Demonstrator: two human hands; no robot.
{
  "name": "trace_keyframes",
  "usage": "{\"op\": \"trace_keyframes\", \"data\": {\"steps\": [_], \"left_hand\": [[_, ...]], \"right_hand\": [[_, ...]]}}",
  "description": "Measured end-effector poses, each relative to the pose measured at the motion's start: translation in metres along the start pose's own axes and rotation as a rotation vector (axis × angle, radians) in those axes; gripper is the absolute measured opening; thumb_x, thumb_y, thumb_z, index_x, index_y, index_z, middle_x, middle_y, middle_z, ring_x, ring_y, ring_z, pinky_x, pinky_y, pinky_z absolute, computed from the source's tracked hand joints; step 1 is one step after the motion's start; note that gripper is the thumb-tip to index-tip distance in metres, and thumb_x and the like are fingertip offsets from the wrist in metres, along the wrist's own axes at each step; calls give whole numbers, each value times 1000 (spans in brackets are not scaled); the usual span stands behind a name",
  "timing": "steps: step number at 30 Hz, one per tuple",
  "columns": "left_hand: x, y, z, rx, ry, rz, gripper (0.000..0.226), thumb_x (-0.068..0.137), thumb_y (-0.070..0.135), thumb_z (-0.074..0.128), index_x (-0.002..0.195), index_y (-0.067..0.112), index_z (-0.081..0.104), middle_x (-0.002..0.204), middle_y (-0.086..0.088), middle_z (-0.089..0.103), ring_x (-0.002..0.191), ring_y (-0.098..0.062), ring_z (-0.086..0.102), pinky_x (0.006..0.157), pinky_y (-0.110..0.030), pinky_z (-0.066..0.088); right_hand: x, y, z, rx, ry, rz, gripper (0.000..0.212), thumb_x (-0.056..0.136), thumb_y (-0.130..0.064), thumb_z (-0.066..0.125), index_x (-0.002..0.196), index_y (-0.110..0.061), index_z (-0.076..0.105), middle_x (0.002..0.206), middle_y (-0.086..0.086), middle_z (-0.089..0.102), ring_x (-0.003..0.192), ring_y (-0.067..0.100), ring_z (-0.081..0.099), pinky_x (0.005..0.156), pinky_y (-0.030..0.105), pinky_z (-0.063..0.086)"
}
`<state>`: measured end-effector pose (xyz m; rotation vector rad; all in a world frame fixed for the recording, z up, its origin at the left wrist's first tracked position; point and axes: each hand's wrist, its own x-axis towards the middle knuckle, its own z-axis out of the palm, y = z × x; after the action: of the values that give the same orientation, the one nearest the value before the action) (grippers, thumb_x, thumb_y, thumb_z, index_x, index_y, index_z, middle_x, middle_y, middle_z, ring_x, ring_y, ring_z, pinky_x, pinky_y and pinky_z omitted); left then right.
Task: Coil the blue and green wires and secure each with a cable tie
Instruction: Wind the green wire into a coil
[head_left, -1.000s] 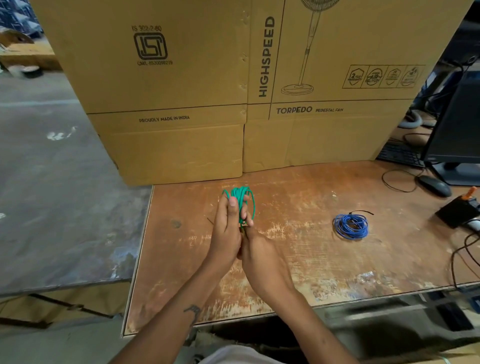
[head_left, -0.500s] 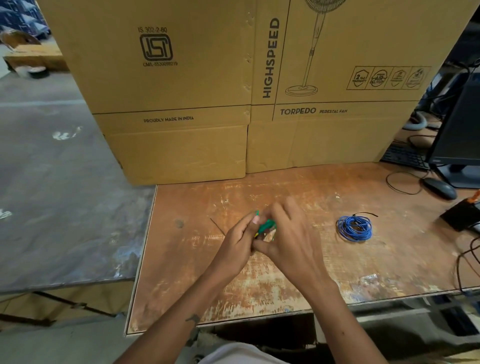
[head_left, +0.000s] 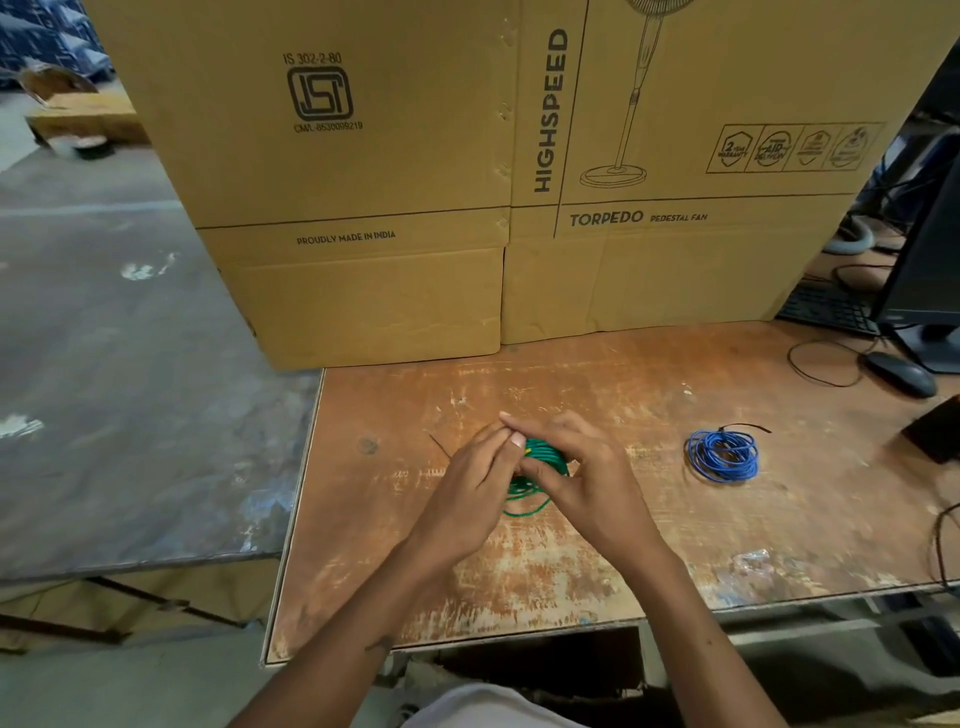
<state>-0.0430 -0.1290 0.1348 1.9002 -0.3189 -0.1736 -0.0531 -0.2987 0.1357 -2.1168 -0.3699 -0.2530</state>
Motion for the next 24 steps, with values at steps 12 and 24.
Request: {"op": "trace_keyframes", "data": {"steps": [12,24], "left_hand": [[-8,-6,13,-125,181,-71,41,112,46,33,93,20,59,79,-9,59,72,-23,58,68,-41,46],[-4,-15,10,-78,273,-88,42,109,50,33,91,27,63,66,14,58,64,-1,54,61,-23,41]], "right_hand": [[2,14,11,-1,176,-62,23,93,-27,83,115,-22,83,96,-6,72,87,12,70,73,29,55],[13,13,22,32,54,-5,24,101,-33,71,122,-29,81,89,-8,59,84,11,61,72,15,43]]}}
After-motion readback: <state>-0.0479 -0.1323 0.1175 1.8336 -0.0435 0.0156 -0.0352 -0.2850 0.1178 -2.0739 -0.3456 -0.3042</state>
